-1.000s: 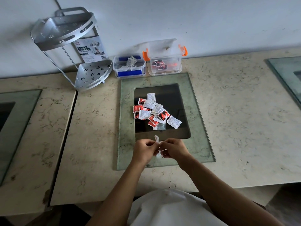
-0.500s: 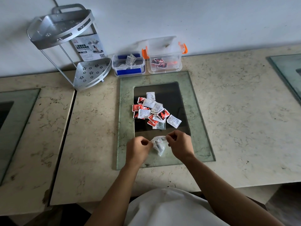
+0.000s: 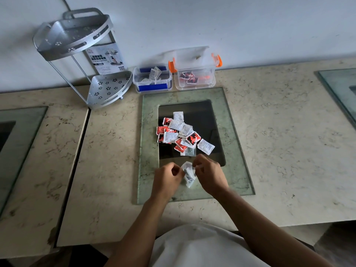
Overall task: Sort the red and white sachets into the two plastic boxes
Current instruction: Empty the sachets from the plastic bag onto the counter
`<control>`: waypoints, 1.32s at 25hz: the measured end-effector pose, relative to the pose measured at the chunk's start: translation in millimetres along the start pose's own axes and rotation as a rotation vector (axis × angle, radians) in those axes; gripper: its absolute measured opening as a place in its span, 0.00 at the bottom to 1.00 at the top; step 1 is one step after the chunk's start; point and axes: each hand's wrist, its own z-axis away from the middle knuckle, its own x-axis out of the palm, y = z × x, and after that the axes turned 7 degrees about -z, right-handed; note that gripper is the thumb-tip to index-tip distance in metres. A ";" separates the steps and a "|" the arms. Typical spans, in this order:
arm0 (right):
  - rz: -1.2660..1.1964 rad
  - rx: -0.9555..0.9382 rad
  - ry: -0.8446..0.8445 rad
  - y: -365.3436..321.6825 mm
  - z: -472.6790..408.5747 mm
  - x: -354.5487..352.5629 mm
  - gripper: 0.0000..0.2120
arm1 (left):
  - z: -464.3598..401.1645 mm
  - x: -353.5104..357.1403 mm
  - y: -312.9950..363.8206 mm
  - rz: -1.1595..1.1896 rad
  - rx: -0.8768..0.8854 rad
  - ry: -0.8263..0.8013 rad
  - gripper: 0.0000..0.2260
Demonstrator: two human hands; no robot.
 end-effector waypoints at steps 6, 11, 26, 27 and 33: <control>0.179 0.050 -0.136 7.9 -8.0 3.6 0.16 | -2.7 0.6 -0.5 0.052 0.045 -0.009 0.06; 0.153 0.102 -0.200 5.7 -12.1 4.8 0.16 | -2.9 9.9 -13.2 0.141 0.096 -0.166 0.17; 0.015 0.262 -0.275 14.1 -28.7 2.5 0.07 | -25.7 51.1 -55.2 -0.272 0.154 -0.210 0.19; -0.001 0.271 -0.278 14.3 -31.5 2.1 0.08 | -27.2 46.7 -54.6 -0.201 0.153 -0.218 0.17; -0.072 0.295 -0.341 9.0 -49.4 2.0 0.11 | -39.8 27.8 -45.8 -0.098 0.189 -0.254 0.20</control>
